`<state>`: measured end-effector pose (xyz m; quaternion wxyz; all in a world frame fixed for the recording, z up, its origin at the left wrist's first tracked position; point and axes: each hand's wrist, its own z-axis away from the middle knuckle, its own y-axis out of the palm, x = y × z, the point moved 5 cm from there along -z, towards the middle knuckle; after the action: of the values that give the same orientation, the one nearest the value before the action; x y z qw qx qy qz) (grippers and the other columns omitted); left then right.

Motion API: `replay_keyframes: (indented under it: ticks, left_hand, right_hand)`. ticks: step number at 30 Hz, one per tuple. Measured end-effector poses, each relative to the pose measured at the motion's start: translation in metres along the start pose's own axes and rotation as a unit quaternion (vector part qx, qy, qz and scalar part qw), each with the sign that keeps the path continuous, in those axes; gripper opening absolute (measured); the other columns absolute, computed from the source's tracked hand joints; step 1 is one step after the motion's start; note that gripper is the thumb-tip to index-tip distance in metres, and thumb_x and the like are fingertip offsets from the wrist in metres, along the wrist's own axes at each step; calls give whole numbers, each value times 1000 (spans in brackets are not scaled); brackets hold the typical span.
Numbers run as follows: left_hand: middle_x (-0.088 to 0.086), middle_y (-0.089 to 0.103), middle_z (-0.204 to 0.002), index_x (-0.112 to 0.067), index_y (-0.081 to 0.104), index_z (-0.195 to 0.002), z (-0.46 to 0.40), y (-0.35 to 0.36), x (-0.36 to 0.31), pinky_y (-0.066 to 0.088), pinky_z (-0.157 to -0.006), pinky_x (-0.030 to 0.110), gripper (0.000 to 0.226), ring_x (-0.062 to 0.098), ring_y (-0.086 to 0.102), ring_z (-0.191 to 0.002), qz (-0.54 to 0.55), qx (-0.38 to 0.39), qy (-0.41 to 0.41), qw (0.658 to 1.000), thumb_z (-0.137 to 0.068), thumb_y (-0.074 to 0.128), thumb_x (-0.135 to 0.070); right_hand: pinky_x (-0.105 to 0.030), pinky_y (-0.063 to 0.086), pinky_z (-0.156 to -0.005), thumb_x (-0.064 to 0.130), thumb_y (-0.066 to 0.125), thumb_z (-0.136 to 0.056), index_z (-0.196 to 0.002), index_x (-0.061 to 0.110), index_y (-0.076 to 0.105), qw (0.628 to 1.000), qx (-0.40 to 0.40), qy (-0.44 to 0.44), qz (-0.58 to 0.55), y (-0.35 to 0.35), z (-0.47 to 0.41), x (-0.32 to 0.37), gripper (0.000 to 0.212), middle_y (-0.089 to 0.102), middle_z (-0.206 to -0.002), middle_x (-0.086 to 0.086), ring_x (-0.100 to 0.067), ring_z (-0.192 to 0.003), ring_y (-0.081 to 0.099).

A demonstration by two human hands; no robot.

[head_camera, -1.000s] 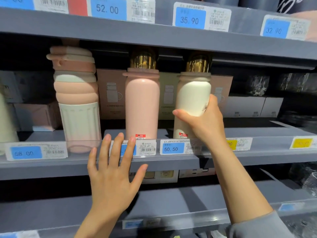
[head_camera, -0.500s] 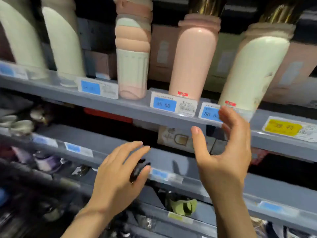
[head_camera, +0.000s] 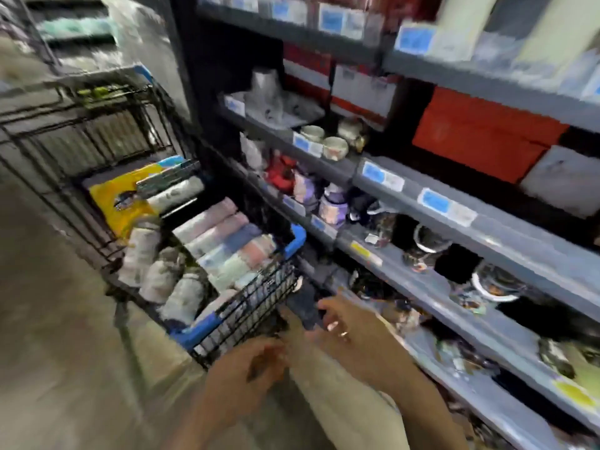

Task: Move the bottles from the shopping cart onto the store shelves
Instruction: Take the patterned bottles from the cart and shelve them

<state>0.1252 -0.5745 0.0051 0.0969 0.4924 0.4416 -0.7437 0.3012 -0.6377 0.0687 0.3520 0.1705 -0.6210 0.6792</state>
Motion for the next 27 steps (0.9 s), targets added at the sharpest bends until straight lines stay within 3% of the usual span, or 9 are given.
replay_keyframes:
  ticks: [4,7,9,11,14,16,21,24,27]
  left_hand:
    - [-25,68,-92,-59,59,-92,22,-67,68,49,-79,18,27,-5,62,-87,26,0,-80,996,-86,69,-35]
    - [-17,68,-98,-53,59,-98,27,-104,100,50,-85,31,21,2,64,-89,17,0,-114,993,-77,59,-58]
    - [-22,67,-95,-67,47,-107,31,-122,122,50,-85,27,41,-1,63,-89,3,-8,-128,992,-66,45,-70]
    - [-37,59,-101,-78,38,-104,33,-136,139,48,-81,17,39,-6,62,-88,2,-23,-139,990,-67,47,-69]
    - [-27,66,-95,-61,57,-97,28,-157,147,48,-76,16,26,-6,61,-90,33,-50,-158,986,-83,65,-40]
    - [-20,67,-94,-53,56,-96,18,-171,151,51,-78,23,28,-4,62,-88,26,-78,-167,983,-90,67,-28]
    - [-36,62,-94,-47,55,-96,-21,-219,138,50,-71,18,22,-5,62,-84,-1,-143,-156,977,-90,66,-29]
    - [-18,69,-80,-40,59,-99,-58,-243,140,49,-68,17,20,-3,63,-79,-18,-178,-164,970,-89,68,-26]
    - [-11,68,-89,-34,58,-110,-110,-260,161,52,-72,22,26,5,64,-81,-14,-180,-203,962,-87,69,-34]
  right_hand:
    - [-34,45,-86,45,60,-90,-125,17,51,973,216,-5,86,83,-35,56,46,58,-116,-5,-22,-105,56]
    - [-32,44,-82,47,59,-91,-128,18,49,951,293,16,98,121,-57,70,48,56,-121,-2,-22,-110,55]
    - [-29,44,-77,49,60,-88,-123,25,49,947,299,21,119,135,-75,75,43,56,-116,3,-19,-107,55]
    - [-30,46,-85,52,60,-87,-135,29,43,943,299,27,143,144,-96,80,55,53,-129,5,-17,-112,54]
    - [-31,43,-96,53,57,-89,-148,27,30,946,286,3,153,154,-133,92,70,41,-149,2,-17,-126,47]
    - [-34,45,-95,53,58,-88,-146,28,33,953,271,-6,134,159,-161,101,67,45,-143,0,-18,-120,51]
    - [-30,43,-84,51,55,-91,-144,26,36,965,246,-18,88,167,-214,117,62,52,-134,0,-19,-114,53]
    - [-30,45,-85,53,57,-89,-141,27,40,968,246,1,47,172,-242,111,60,56,-126,0,-17,-108,56]
    - [-29,47,-85,51,60,-88,-136,26,46,971,236,45,-3,175,-257,102,55,58,-115,2,-15,-103,57]
